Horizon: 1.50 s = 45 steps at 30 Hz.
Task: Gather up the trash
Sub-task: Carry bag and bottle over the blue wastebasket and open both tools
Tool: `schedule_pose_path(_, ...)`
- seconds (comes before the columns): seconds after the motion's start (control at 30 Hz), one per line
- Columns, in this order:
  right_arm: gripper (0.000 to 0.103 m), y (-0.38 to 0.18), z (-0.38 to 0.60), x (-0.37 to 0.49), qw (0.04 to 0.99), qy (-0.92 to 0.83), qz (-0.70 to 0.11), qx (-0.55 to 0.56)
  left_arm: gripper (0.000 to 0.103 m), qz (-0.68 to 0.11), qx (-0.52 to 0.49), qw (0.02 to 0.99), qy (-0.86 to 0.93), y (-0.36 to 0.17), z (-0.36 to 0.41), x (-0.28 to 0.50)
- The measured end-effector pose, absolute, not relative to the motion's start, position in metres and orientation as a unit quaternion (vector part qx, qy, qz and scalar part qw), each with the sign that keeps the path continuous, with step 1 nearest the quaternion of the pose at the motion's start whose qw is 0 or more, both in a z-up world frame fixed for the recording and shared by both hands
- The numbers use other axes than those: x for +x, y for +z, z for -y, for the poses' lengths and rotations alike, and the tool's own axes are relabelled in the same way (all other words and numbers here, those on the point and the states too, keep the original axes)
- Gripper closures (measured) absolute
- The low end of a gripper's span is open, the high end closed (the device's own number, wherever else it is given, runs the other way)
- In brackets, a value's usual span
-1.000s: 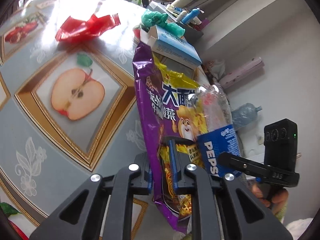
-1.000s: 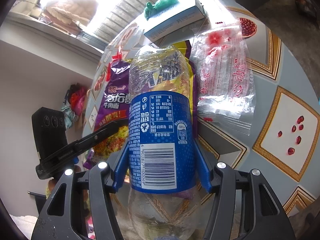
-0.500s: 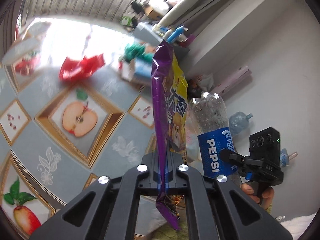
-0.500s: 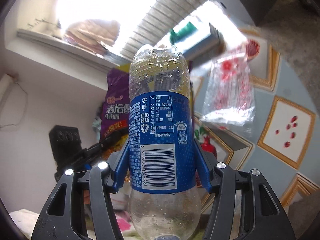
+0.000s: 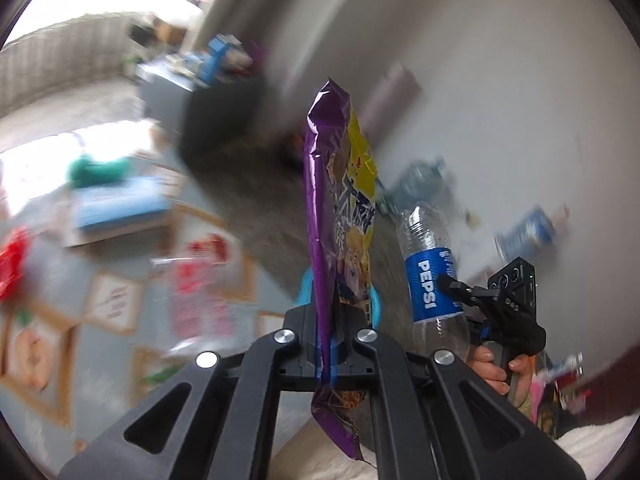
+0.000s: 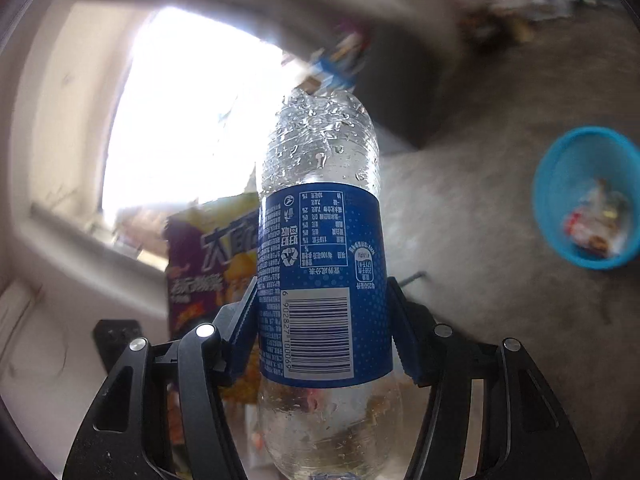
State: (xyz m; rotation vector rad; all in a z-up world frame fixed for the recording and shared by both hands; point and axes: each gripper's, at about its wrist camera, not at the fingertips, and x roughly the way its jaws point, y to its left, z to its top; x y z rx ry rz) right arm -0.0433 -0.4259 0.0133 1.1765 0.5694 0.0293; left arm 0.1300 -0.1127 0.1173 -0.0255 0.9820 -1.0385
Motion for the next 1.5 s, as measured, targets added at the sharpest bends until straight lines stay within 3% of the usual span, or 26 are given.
schedule_pose_path(0.23,0.047,-0.068,0.501,-0.093,0.726,-0.108,-0.278,0.62,0.101,-0.542,0.109,0.679,-0.482,0.035,0.297,0.151)
schedule_pose_path(0.5,0.045,-0.143,0.559,-0.059,0.66,-0.133,-0.311,0.671,0.1,-0.618,0.164,0.613,-0.465,-0.084,0.454,0.161)
schedule_pose_path(0.53,0.044,-0.149,0.56,-0.052,0.653,-0.138,-0.313,0.675,0.09,-0.633,0.154,0.602,-0.462,-0.099,0.462,0.166)
schedule_pose_path(0.57,0.041,-0.16,0.564,-0.041,0.647,-0.144,-0.312,0.681,0.069,-0.656,0.144,0.591,-0.447,-0.116,0.473,0.173)
schedule_pose_path(0.6,0.036,-0.172,0.57,-0.035,0.642,-0.148,-0.313,0.684,0.061,-0.667,0.142,0.593,-0.428,-0.127,0.477,0.178)
schedule_pose_path(0.7,0.032,-0.221,0.583,-0.022,0.599,-0.18,-0.337,0.704,0.057,-0.665,0.135,0.627,-0.383,-0.147,0.481,0.197)
schedule_pose_path(0.83,0.032,-0.246,0.578,-0.033,0.577,-0.224,-0.343,0.706,0.056,-0.663,0.116,0.638,-0.375,-0.132,0.468,0.206)
schedule_pose_path(1.0,0.032,-0.232,0.564,-0.046,0.603,-0.232,-0.336,0.685,0.053,-0.594,0.142,0.673,-0.417,-0.073,0.446,0.193)
schedule_pose_path(1.23,0.032,-0.172,0.536,-0.069,0.658,-0.244,-0.31,0.642,0.052,-0.531,0.136,0.692,-0.47,0.01,0.395,0.167)
schedule_pose_path(1.5,0.03,-0.077,0.481,-0.07,0.762,-0.248,-0.313,0.509,0.041,-0.451,0.131,0.738,-0.485,0.085,0.288,0.134)
